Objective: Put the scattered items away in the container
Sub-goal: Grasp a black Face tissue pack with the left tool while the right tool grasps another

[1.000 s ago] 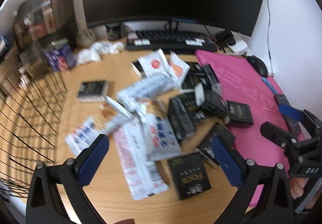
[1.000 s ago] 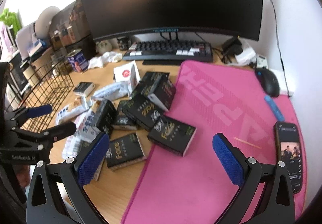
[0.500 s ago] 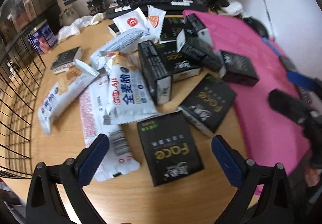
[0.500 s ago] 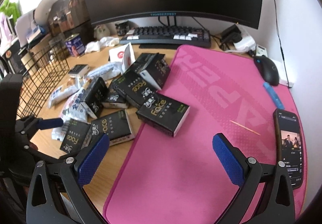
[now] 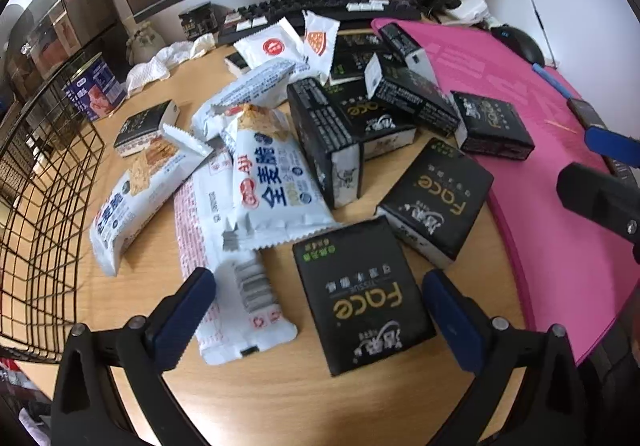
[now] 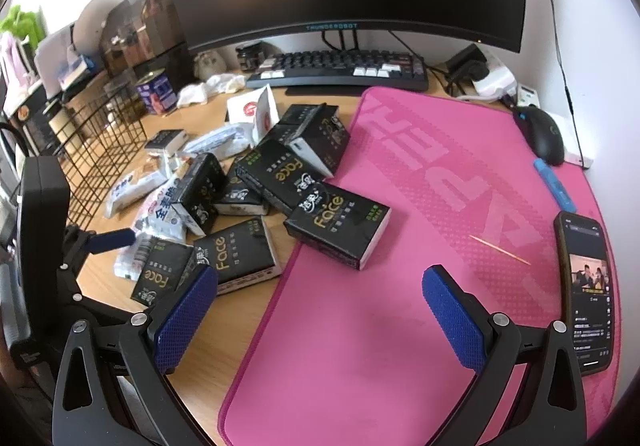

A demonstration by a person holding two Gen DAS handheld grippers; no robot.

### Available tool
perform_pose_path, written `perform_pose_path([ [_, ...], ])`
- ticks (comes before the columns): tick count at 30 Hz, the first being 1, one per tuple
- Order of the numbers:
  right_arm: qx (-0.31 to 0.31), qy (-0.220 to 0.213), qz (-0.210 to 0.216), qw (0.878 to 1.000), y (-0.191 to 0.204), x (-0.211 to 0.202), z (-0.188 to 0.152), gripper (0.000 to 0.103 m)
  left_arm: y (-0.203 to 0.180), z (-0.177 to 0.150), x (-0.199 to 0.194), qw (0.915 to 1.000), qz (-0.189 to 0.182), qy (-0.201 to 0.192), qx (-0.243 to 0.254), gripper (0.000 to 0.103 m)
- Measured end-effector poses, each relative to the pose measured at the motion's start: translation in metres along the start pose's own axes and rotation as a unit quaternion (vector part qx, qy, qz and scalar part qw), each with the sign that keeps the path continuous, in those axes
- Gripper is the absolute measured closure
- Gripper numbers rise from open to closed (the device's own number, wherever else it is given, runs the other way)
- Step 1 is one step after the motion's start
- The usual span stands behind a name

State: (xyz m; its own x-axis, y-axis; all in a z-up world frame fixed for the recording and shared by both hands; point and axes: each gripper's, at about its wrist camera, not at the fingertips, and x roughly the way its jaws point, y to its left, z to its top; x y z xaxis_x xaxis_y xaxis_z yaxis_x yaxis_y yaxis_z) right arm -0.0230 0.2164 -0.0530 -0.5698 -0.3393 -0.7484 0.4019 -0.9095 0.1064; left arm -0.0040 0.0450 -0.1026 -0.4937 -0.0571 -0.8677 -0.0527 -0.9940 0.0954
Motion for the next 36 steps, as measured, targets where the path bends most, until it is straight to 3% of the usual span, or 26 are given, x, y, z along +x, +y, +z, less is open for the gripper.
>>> perform_pose_path([
  [2,0.000,0.000,0.001,1.000,0.000,0.000,0.000,0.000,-0.002,0.002,-0.002,0.9994,-0.028,0.013,0.017,0.001],
  [6,0.001,-0.001,0.000,1.000,-0.001,-0.001,0.000,0.000,0.005,0.004,-0.013,0.9946,-0.101,0.014,-0.019,0.001],
  [8,0.004,-0.003,-0.001,1.000,-0.002,-0.001,0.001,0.000,0.006,0.005,-0.010,0.9928,-0.114,0.022,-0.029,0.001],
  [10,0.007,-0.003,0.000,1.000,-0.004,-0.001,0.001,0.000,0.004,0.006,-0.009,0.9950,-0.096,0.021,-0.022,0.004],
  [13,0.008,-0.003,0.000,1.000,-0.005,0.000,0.001,0.000,0.002,0.007,-0.011,0.9974,-0.068,0.015,-0.018,0.031],
  [14,0.009,-0.003,0.001,1.000,-0.006,0.000,0.001,0.000,0.003,0.008,-0.011,0.9972,-0.071,0.017,-0.019,0.043],
  [15,0.010,-0.003,0.001,1.000,-0.006,0.000,0.001,0.000,0.005,0.008,-0.010,0.9961,-0.082,0.022,-0.022,0.047],
  [17,0.010,-0.002,0.001,1.000,-0.007,0.000,0.001,0.000,0.008,0.008,-0.007,0.9946,-0.097,0.029,-0.025,0.049],
  [23,0.010,0.002,0.002,1.000,-0.007,0.004,-0.001,0.000,-0.005,0.005,-0.006,0.9978,-0.061,0.022,0.012,0.050],
  [27,0.007,0.003,0.005,1.000,-0.004,0.005,-0.001,0.000,0.001,0.006,-0.006,0.9974,-0.067,0.025,0.005,0.051],
  [31,0.001,0.011,0.021,1.000,0.006,0.011,-0.004,0.000,0.010,0.007,-0.015,0.9993,-0.036,0.008,0.007,0.051],
  [36,-0.035,0.027,0.028,0.999,0.032,0.030,-0.009,0.000,0.026,0.006,-0.023,0.9993,-0.036,0.001,-0.005,0.051],
])
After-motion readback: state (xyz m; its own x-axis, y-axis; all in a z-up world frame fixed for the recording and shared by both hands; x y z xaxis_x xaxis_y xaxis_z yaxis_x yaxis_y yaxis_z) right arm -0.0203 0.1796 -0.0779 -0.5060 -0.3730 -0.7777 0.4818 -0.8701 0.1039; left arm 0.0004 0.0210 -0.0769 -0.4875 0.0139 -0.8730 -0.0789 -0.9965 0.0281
